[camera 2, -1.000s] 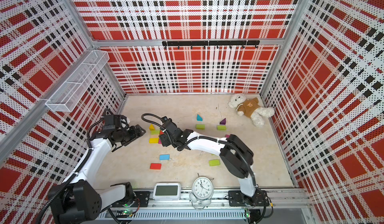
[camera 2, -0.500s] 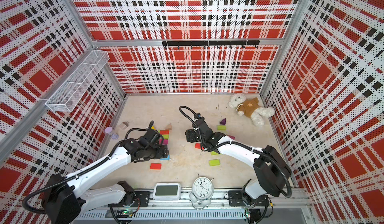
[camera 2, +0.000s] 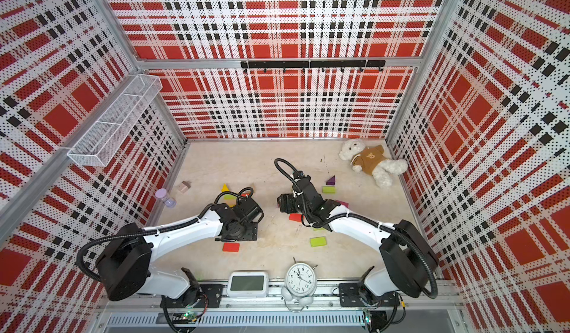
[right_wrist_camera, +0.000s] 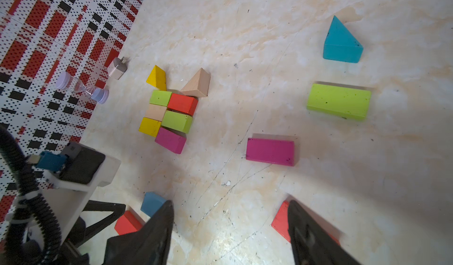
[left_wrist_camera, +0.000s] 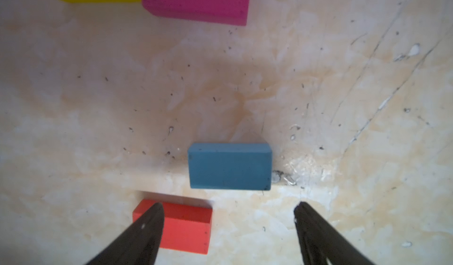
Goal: Assemble a carrot with building blocks
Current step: Pick up the building block from the center of the board.
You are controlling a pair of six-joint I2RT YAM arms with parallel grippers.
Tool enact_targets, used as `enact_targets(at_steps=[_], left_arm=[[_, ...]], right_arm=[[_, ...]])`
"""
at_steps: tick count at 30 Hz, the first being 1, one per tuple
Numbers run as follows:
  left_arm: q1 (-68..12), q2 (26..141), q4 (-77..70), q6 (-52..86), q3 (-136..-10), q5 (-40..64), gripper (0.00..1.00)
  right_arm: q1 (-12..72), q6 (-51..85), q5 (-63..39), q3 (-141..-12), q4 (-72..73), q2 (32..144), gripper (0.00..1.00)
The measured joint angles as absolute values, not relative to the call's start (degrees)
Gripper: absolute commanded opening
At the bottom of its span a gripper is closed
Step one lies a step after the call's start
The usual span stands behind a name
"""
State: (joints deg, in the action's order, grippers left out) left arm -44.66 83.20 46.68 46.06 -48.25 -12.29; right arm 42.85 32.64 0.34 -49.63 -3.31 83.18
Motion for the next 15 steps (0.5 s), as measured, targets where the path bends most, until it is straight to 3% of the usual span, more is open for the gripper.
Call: enact_targets(at_steps=[15], left_arm=[[-40.1, 86.4, 41.3, 44.0, -47.0, -11.3, 0.78]], right_arm=[[42.2, 34.3, -1.6, -49.6, -2.3, 84.0, 0.74]])
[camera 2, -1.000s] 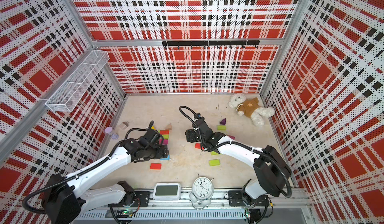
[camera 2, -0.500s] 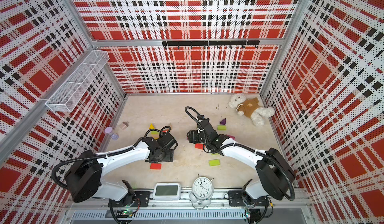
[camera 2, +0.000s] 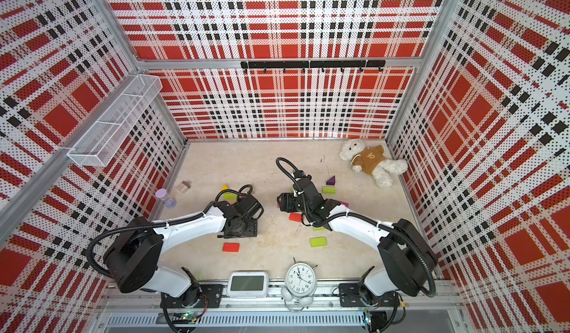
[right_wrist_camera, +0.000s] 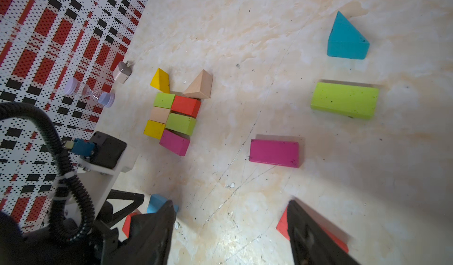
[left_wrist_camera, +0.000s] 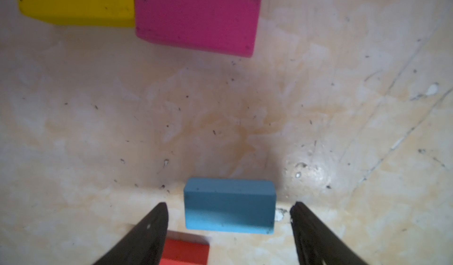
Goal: Assemble a carrot with building blocks
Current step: Pick up the building block from the center of the board, then assemble the building block at the center of the board.
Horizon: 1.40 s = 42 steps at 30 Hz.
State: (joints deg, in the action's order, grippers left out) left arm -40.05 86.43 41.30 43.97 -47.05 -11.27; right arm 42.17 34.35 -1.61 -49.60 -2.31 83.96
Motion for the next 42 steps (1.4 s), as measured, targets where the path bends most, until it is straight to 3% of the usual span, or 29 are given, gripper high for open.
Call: enact_targets(at_steps=[11, 23, 30, 42], left_arm=[[-39.1, 87.2, 38.8, 42.5, -46.3, -9.3, 0.72], [-39.1, 87.7, 37.9, 42.2, -45.1, -8.7, 0.58], [-37.8, 87.5, 37.9, 41.6, -45.1, -8.3, 0.58], [-28.4, 83.1, 39.6, 36.4, -44.9, -8.6, 0.58]], right_arm=[[42.0, 35.2, -2.5, -49.7, -2.3, 85.3, 0.73], [42.0, 35.6, -3.2, -49.8, -2.3, 86.3, 0.73], [41.9, 35.9, -3.4, -49.8, -2.3, 86.5, 0.73], [41.4, 36.1, -4.3, -49.8, -1.5, 86.5, 0.72]])
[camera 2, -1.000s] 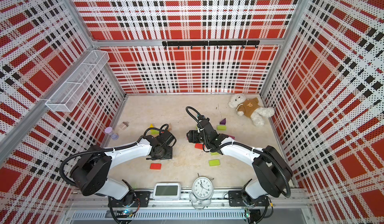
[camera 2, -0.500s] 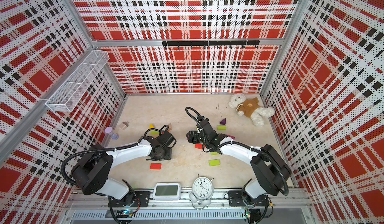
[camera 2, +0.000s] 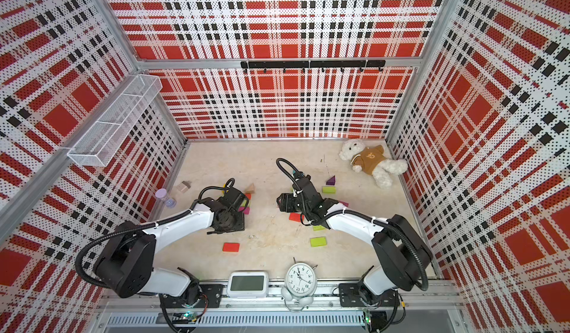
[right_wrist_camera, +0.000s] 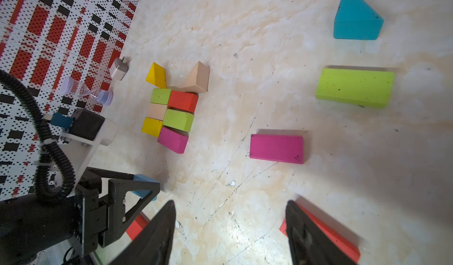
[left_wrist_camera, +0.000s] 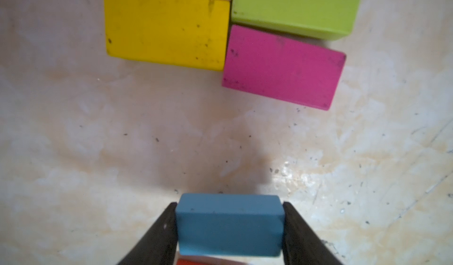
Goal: Assemble a carrot with building blocks
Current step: Assemble the building block at the center of the board.
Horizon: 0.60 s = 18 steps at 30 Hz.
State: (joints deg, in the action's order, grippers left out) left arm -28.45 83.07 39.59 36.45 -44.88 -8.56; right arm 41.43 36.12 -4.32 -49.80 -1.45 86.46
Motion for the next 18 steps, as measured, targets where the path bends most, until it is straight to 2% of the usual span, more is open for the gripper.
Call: enact_targets(at_steps=[7, 18], left_arm=[[-24.8, 83.5, 39.6, 33.3, -45.1, -8.3, 0.59], [-24.2, 90.9, 39.0, 28.9, -49.1, -8.2, 0.59]], right_arm=[[41.3, 36.5, -5.1, -50.0, -1.4, 87.3, 0.72], [40.9, 36.7, -5.8, -51.0, -1.3, 88.5, 0.72]])
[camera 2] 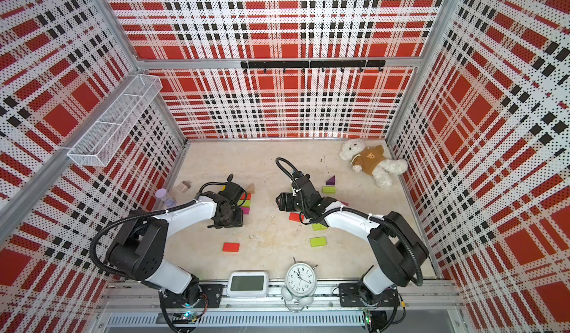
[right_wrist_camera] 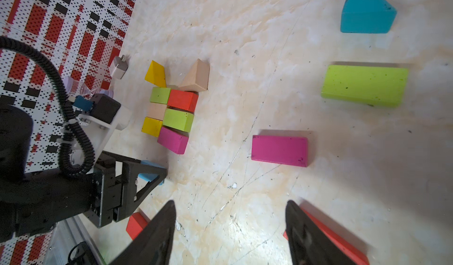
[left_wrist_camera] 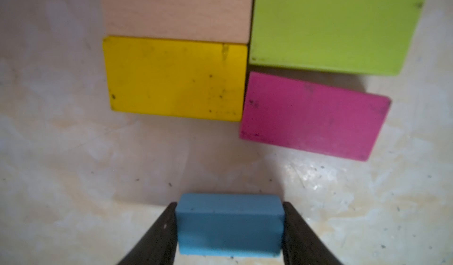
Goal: Assemble a carrot with building blocks
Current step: Assemble the building block at the center of the board.
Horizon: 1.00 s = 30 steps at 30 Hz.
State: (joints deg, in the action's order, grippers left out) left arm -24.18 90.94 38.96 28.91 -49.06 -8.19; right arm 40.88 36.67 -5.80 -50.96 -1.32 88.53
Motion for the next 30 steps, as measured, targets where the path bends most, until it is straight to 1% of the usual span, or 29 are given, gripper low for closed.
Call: enact_targets(at_steps=[14, 30], left_arm=[[-23.7, 97.3, 38.7, 25.8, -55.8, -8.8, 0.59], [-22.8, 97.6, 38.2, 25.5, -56.0, -7.9, 0.59]], right_arm=[[40.4, 36.9, -6.3, -52.2, -1.3, 90.8, 0.72], [40.1, 37.1, -7.6, -53.9, -0.8, 93.2, 0.71]])
